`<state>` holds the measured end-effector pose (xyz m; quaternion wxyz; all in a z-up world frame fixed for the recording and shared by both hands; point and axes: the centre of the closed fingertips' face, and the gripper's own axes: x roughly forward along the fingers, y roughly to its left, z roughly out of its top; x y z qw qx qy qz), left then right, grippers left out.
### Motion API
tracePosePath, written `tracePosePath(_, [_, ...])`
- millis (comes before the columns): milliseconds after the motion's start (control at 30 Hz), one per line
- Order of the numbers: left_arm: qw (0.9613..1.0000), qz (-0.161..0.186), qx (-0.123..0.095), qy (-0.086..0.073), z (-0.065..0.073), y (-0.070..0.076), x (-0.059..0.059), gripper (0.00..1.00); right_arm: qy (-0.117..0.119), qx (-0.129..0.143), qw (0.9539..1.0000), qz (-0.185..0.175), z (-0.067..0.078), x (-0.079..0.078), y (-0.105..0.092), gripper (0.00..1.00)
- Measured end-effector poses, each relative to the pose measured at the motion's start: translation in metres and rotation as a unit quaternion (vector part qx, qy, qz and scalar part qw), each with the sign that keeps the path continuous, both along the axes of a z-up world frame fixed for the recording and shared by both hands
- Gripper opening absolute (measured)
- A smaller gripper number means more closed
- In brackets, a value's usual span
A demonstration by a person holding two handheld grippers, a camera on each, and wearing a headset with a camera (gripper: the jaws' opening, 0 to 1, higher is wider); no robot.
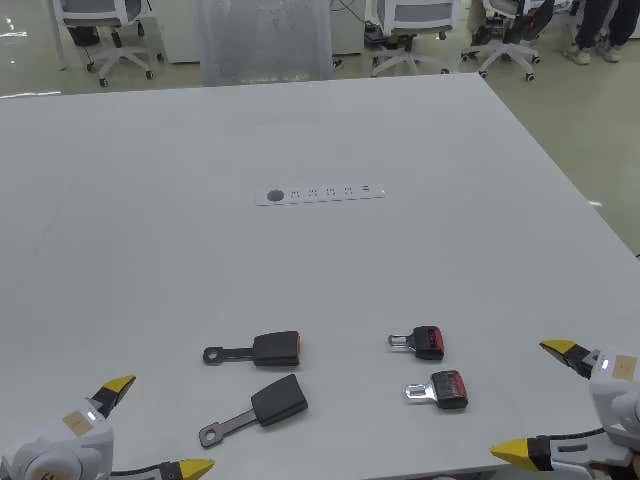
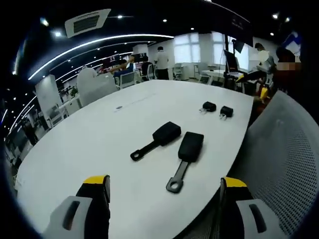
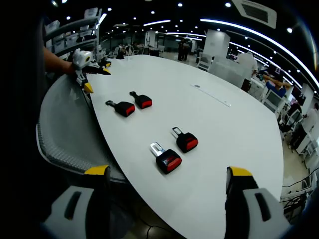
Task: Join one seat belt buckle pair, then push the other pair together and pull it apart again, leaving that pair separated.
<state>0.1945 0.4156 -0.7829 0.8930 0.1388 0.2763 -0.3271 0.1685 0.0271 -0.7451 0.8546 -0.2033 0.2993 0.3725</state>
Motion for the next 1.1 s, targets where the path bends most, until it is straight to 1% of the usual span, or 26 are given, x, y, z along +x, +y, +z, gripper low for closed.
tracePosePath(33, [1.0,0.001,0.0,0.0,0.0,0.0,0.0,0.91,0.001,-0.001,1.0,0.001,-0.001,0.001,0.0,0.97])
tracePosePath(133, [0.9998,0.011,-0.008,0.016,-0.003,0.003,-0.001,0.88,0.001,-0.003,1.0,-0.001,0.0,0.004,-0.001,0.97])
tracePosePath(167, [0.9997,0.011,-0.006,0.019,-0.005,0.004,-0.002,0.88,0.001,-0.001,1.0,-0.001,0.002,0.006,-0.001,0.97])
tracePosePath(200, [0.9997,0.011,-0.005,0.019,-0.005,0.004,-0.002,0.88,0.0,-0.001,1.0,-0.001,0.004,0.007,0.0,0.97])
tracePosePath(267, [0.9999,0.01,0.0,0.013,-0.003,0.005,-0.001,0.88,0.0,-0.004,1.0,0.001,0.006,0.009,0.0,0.97])
tracePosePath(367, [0.9999,0.01,0.007,0.007,-0.002,0.007,0.001,0.89,-0.002,-0.001,1.0,0.001,0.007,0.015,0.0,0.97])
tracePosePath(433, [0.9998,0.019,0.002,0.004,0.0,0.009,0.004,0.9,0.001,0.005,1.0,-0.005,0.004,0.018,0.001,0.97])
tracePosePath(467, [0.9998,0.021,0.003,0.003,0.0,0.01,0.005,0.91,0.002,0.006,1.0,-0.005,0.003,0.019,0.001,0.97])
tracePosePath(567, [0.9995,0.029,0.002,0.008,-0.001,0.012,0.006,0.96,0.006,0.003,1.0,-0.004,-0.003,0.02,0.006,0.99])
tracePosePath(633, [0.9995,0.029,0.005,0.01,-0.002,0.012,0.007,0.99,-0.001,-0.005,1.0,-0.003,-0.002,0.022,0.006,1.0])
tracePosePath(667, [0.9996,0.028,0.006,0.008,-0.002,0.012,0.008,1.0,-0.005,-0.009,0.9999,0.001,-0.002,0.023,0.006,1.0])
tracePosePath(767, [0.9997,0.023,0.01,0.008,-0.002,0.011,0.009,1.0,-0.003,-0.007,1.0,0.002,-0.002,0.025,0.007,1.0])
tracePosePath(800, [0.9997,0.021,0.011,0.01,-0.003,0.011,0.008,1.0,-0.003,-0.005,1.0,0.002,-0.002,0.025,0.007,1.0])
tracePosePath(867, [0.9996,0.017,0.017,0.011,-0.003,0.011,0.008,1.0,-0.003,-0.005,1.0,0.001,-0.003,0.026,0.006,1.0])
tracePosePath(1000, [0.9996,0.022,0.015,0.013,-0.002,0.011,0.009,1.0,0.002,-0.003,1.0,0.003,-0.005,0.028,0.007,1.0])
tracePosePath(1100, [0.9996,0.022,0.015,0.013,-0.002,0.011,0.01,1.0,0.006,-0.007,0.9999,0.009,-0.008,0.028,0.008,1.0])
